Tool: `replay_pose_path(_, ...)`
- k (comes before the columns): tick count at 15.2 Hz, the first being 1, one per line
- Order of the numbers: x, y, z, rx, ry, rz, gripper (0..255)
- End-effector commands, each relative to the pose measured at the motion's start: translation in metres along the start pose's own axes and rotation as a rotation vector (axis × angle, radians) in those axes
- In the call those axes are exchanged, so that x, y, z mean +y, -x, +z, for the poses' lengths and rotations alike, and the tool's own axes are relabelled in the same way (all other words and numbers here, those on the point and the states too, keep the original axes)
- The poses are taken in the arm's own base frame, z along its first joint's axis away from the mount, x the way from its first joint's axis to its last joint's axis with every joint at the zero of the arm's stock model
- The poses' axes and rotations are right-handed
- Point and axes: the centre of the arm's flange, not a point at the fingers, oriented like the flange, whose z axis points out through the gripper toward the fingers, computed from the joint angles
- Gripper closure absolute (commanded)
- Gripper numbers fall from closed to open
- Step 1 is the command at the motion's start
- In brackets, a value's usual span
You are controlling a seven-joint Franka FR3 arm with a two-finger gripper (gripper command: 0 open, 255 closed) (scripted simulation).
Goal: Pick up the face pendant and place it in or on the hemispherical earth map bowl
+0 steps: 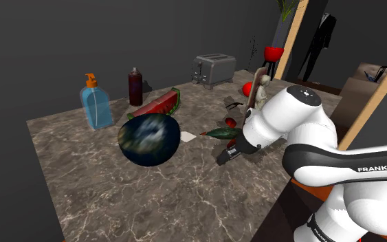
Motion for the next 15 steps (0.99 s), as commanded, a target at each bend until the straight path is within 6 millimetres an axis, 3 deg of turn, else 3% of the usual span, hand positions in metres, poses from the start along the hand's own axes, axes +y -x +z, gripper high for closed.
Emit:
replay_pose_path(1,-0.0001,-0.0001,0.0003,0.0,0.0,0.0,0)
replay_pose_path(3,-0.0001,-0.0001,0.0003,0.0,0.0,0.0,0)
replay_pose_path(4,-0.0001,-0.0001,0.0003,0.0,0.0,0.0,255)
replay_pose_path(13,-0.0001,-0.0001,0.0003,0.0,0.0,0.0,255)
replay_pose_path(15,0.0,-0.0048,-0.0092,0.0,0.0,0.0,255)
